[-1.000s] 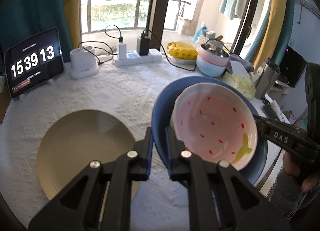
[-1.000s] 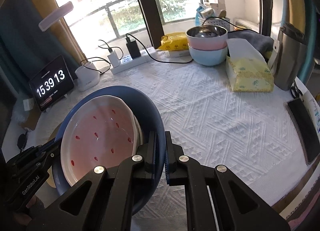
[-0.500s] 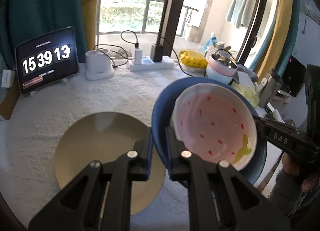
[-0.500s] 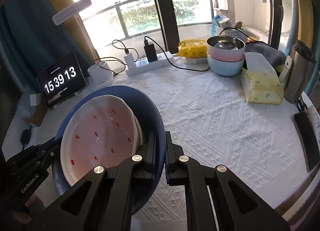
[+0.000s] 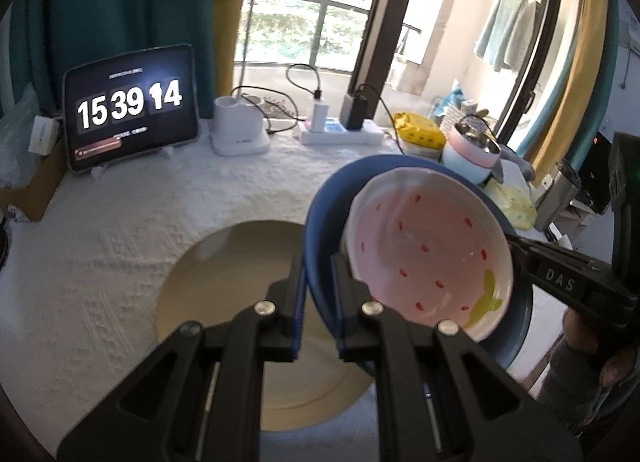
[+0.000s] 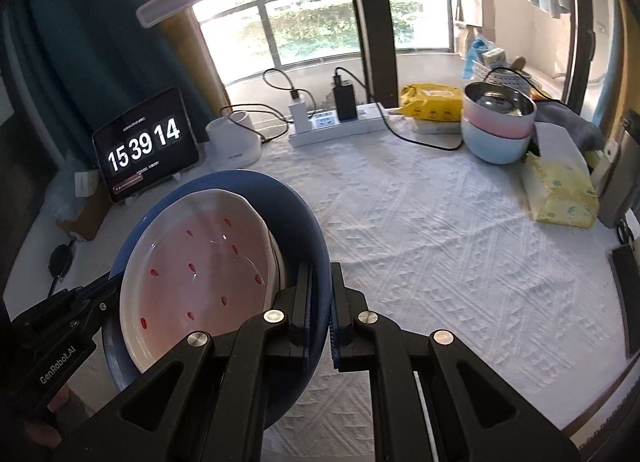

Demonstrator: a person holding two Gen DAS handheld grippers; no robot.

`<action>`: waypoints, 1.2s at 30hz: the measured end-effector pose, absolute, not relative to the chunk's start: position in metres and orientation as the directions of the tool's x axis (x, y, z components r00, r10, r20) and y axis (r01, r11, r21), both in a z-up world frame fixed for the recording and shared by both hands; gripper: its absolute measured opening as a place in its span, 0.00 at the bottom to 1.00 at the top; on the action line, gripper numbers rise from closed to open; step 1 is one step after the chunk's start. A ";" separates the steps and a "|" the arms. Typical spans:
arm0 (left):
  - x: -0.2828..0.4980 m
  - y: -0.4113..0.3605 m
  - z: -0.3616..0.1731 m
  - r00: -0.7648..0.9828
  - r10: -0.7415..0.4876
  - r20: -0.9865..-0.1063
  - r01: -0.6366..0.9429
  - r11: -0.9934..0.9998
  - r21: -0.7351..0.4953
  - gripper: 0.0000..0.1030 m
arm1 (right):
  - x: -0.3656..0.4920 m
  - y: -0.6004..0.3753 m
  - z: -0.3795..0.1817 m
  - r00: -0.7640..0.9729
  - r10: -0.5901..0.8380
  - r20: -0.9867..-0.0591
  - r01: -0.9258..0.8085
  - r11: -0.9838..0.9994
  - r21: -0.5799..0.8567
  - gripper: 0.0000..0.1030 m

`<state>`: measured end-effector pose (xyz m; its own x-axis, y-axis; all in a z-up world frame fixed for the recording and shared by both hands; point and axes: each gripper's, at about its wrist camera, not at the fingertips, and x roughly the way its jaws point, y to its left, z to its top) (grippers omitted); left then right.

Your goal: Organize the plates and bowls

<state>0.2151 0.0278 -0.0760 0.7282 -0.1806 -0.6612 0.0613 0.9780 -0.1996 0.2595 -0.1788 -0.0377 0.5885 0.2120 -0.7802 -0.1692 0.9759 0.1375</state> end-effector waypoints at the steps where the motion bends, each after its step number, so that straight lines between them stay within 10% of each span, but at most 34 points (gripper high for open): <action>1: 0.215 0.030 -0.076 0.728 -0.179 -0.662 0.058 0.978 -0.201 0.10 | 0.260 -0.176 -0.038 0.587 0.215 -0.781 -0.174 0.975 0.138 0.09; 36: 0.231 0.107 -0.104 0.691 -0.094 -0.716 -0.079 0.976 -0.204 0.10 | 0.299 -0.090 -0.083 0.484 0.277 -0.830 -0.272 0.949 0.158 0.09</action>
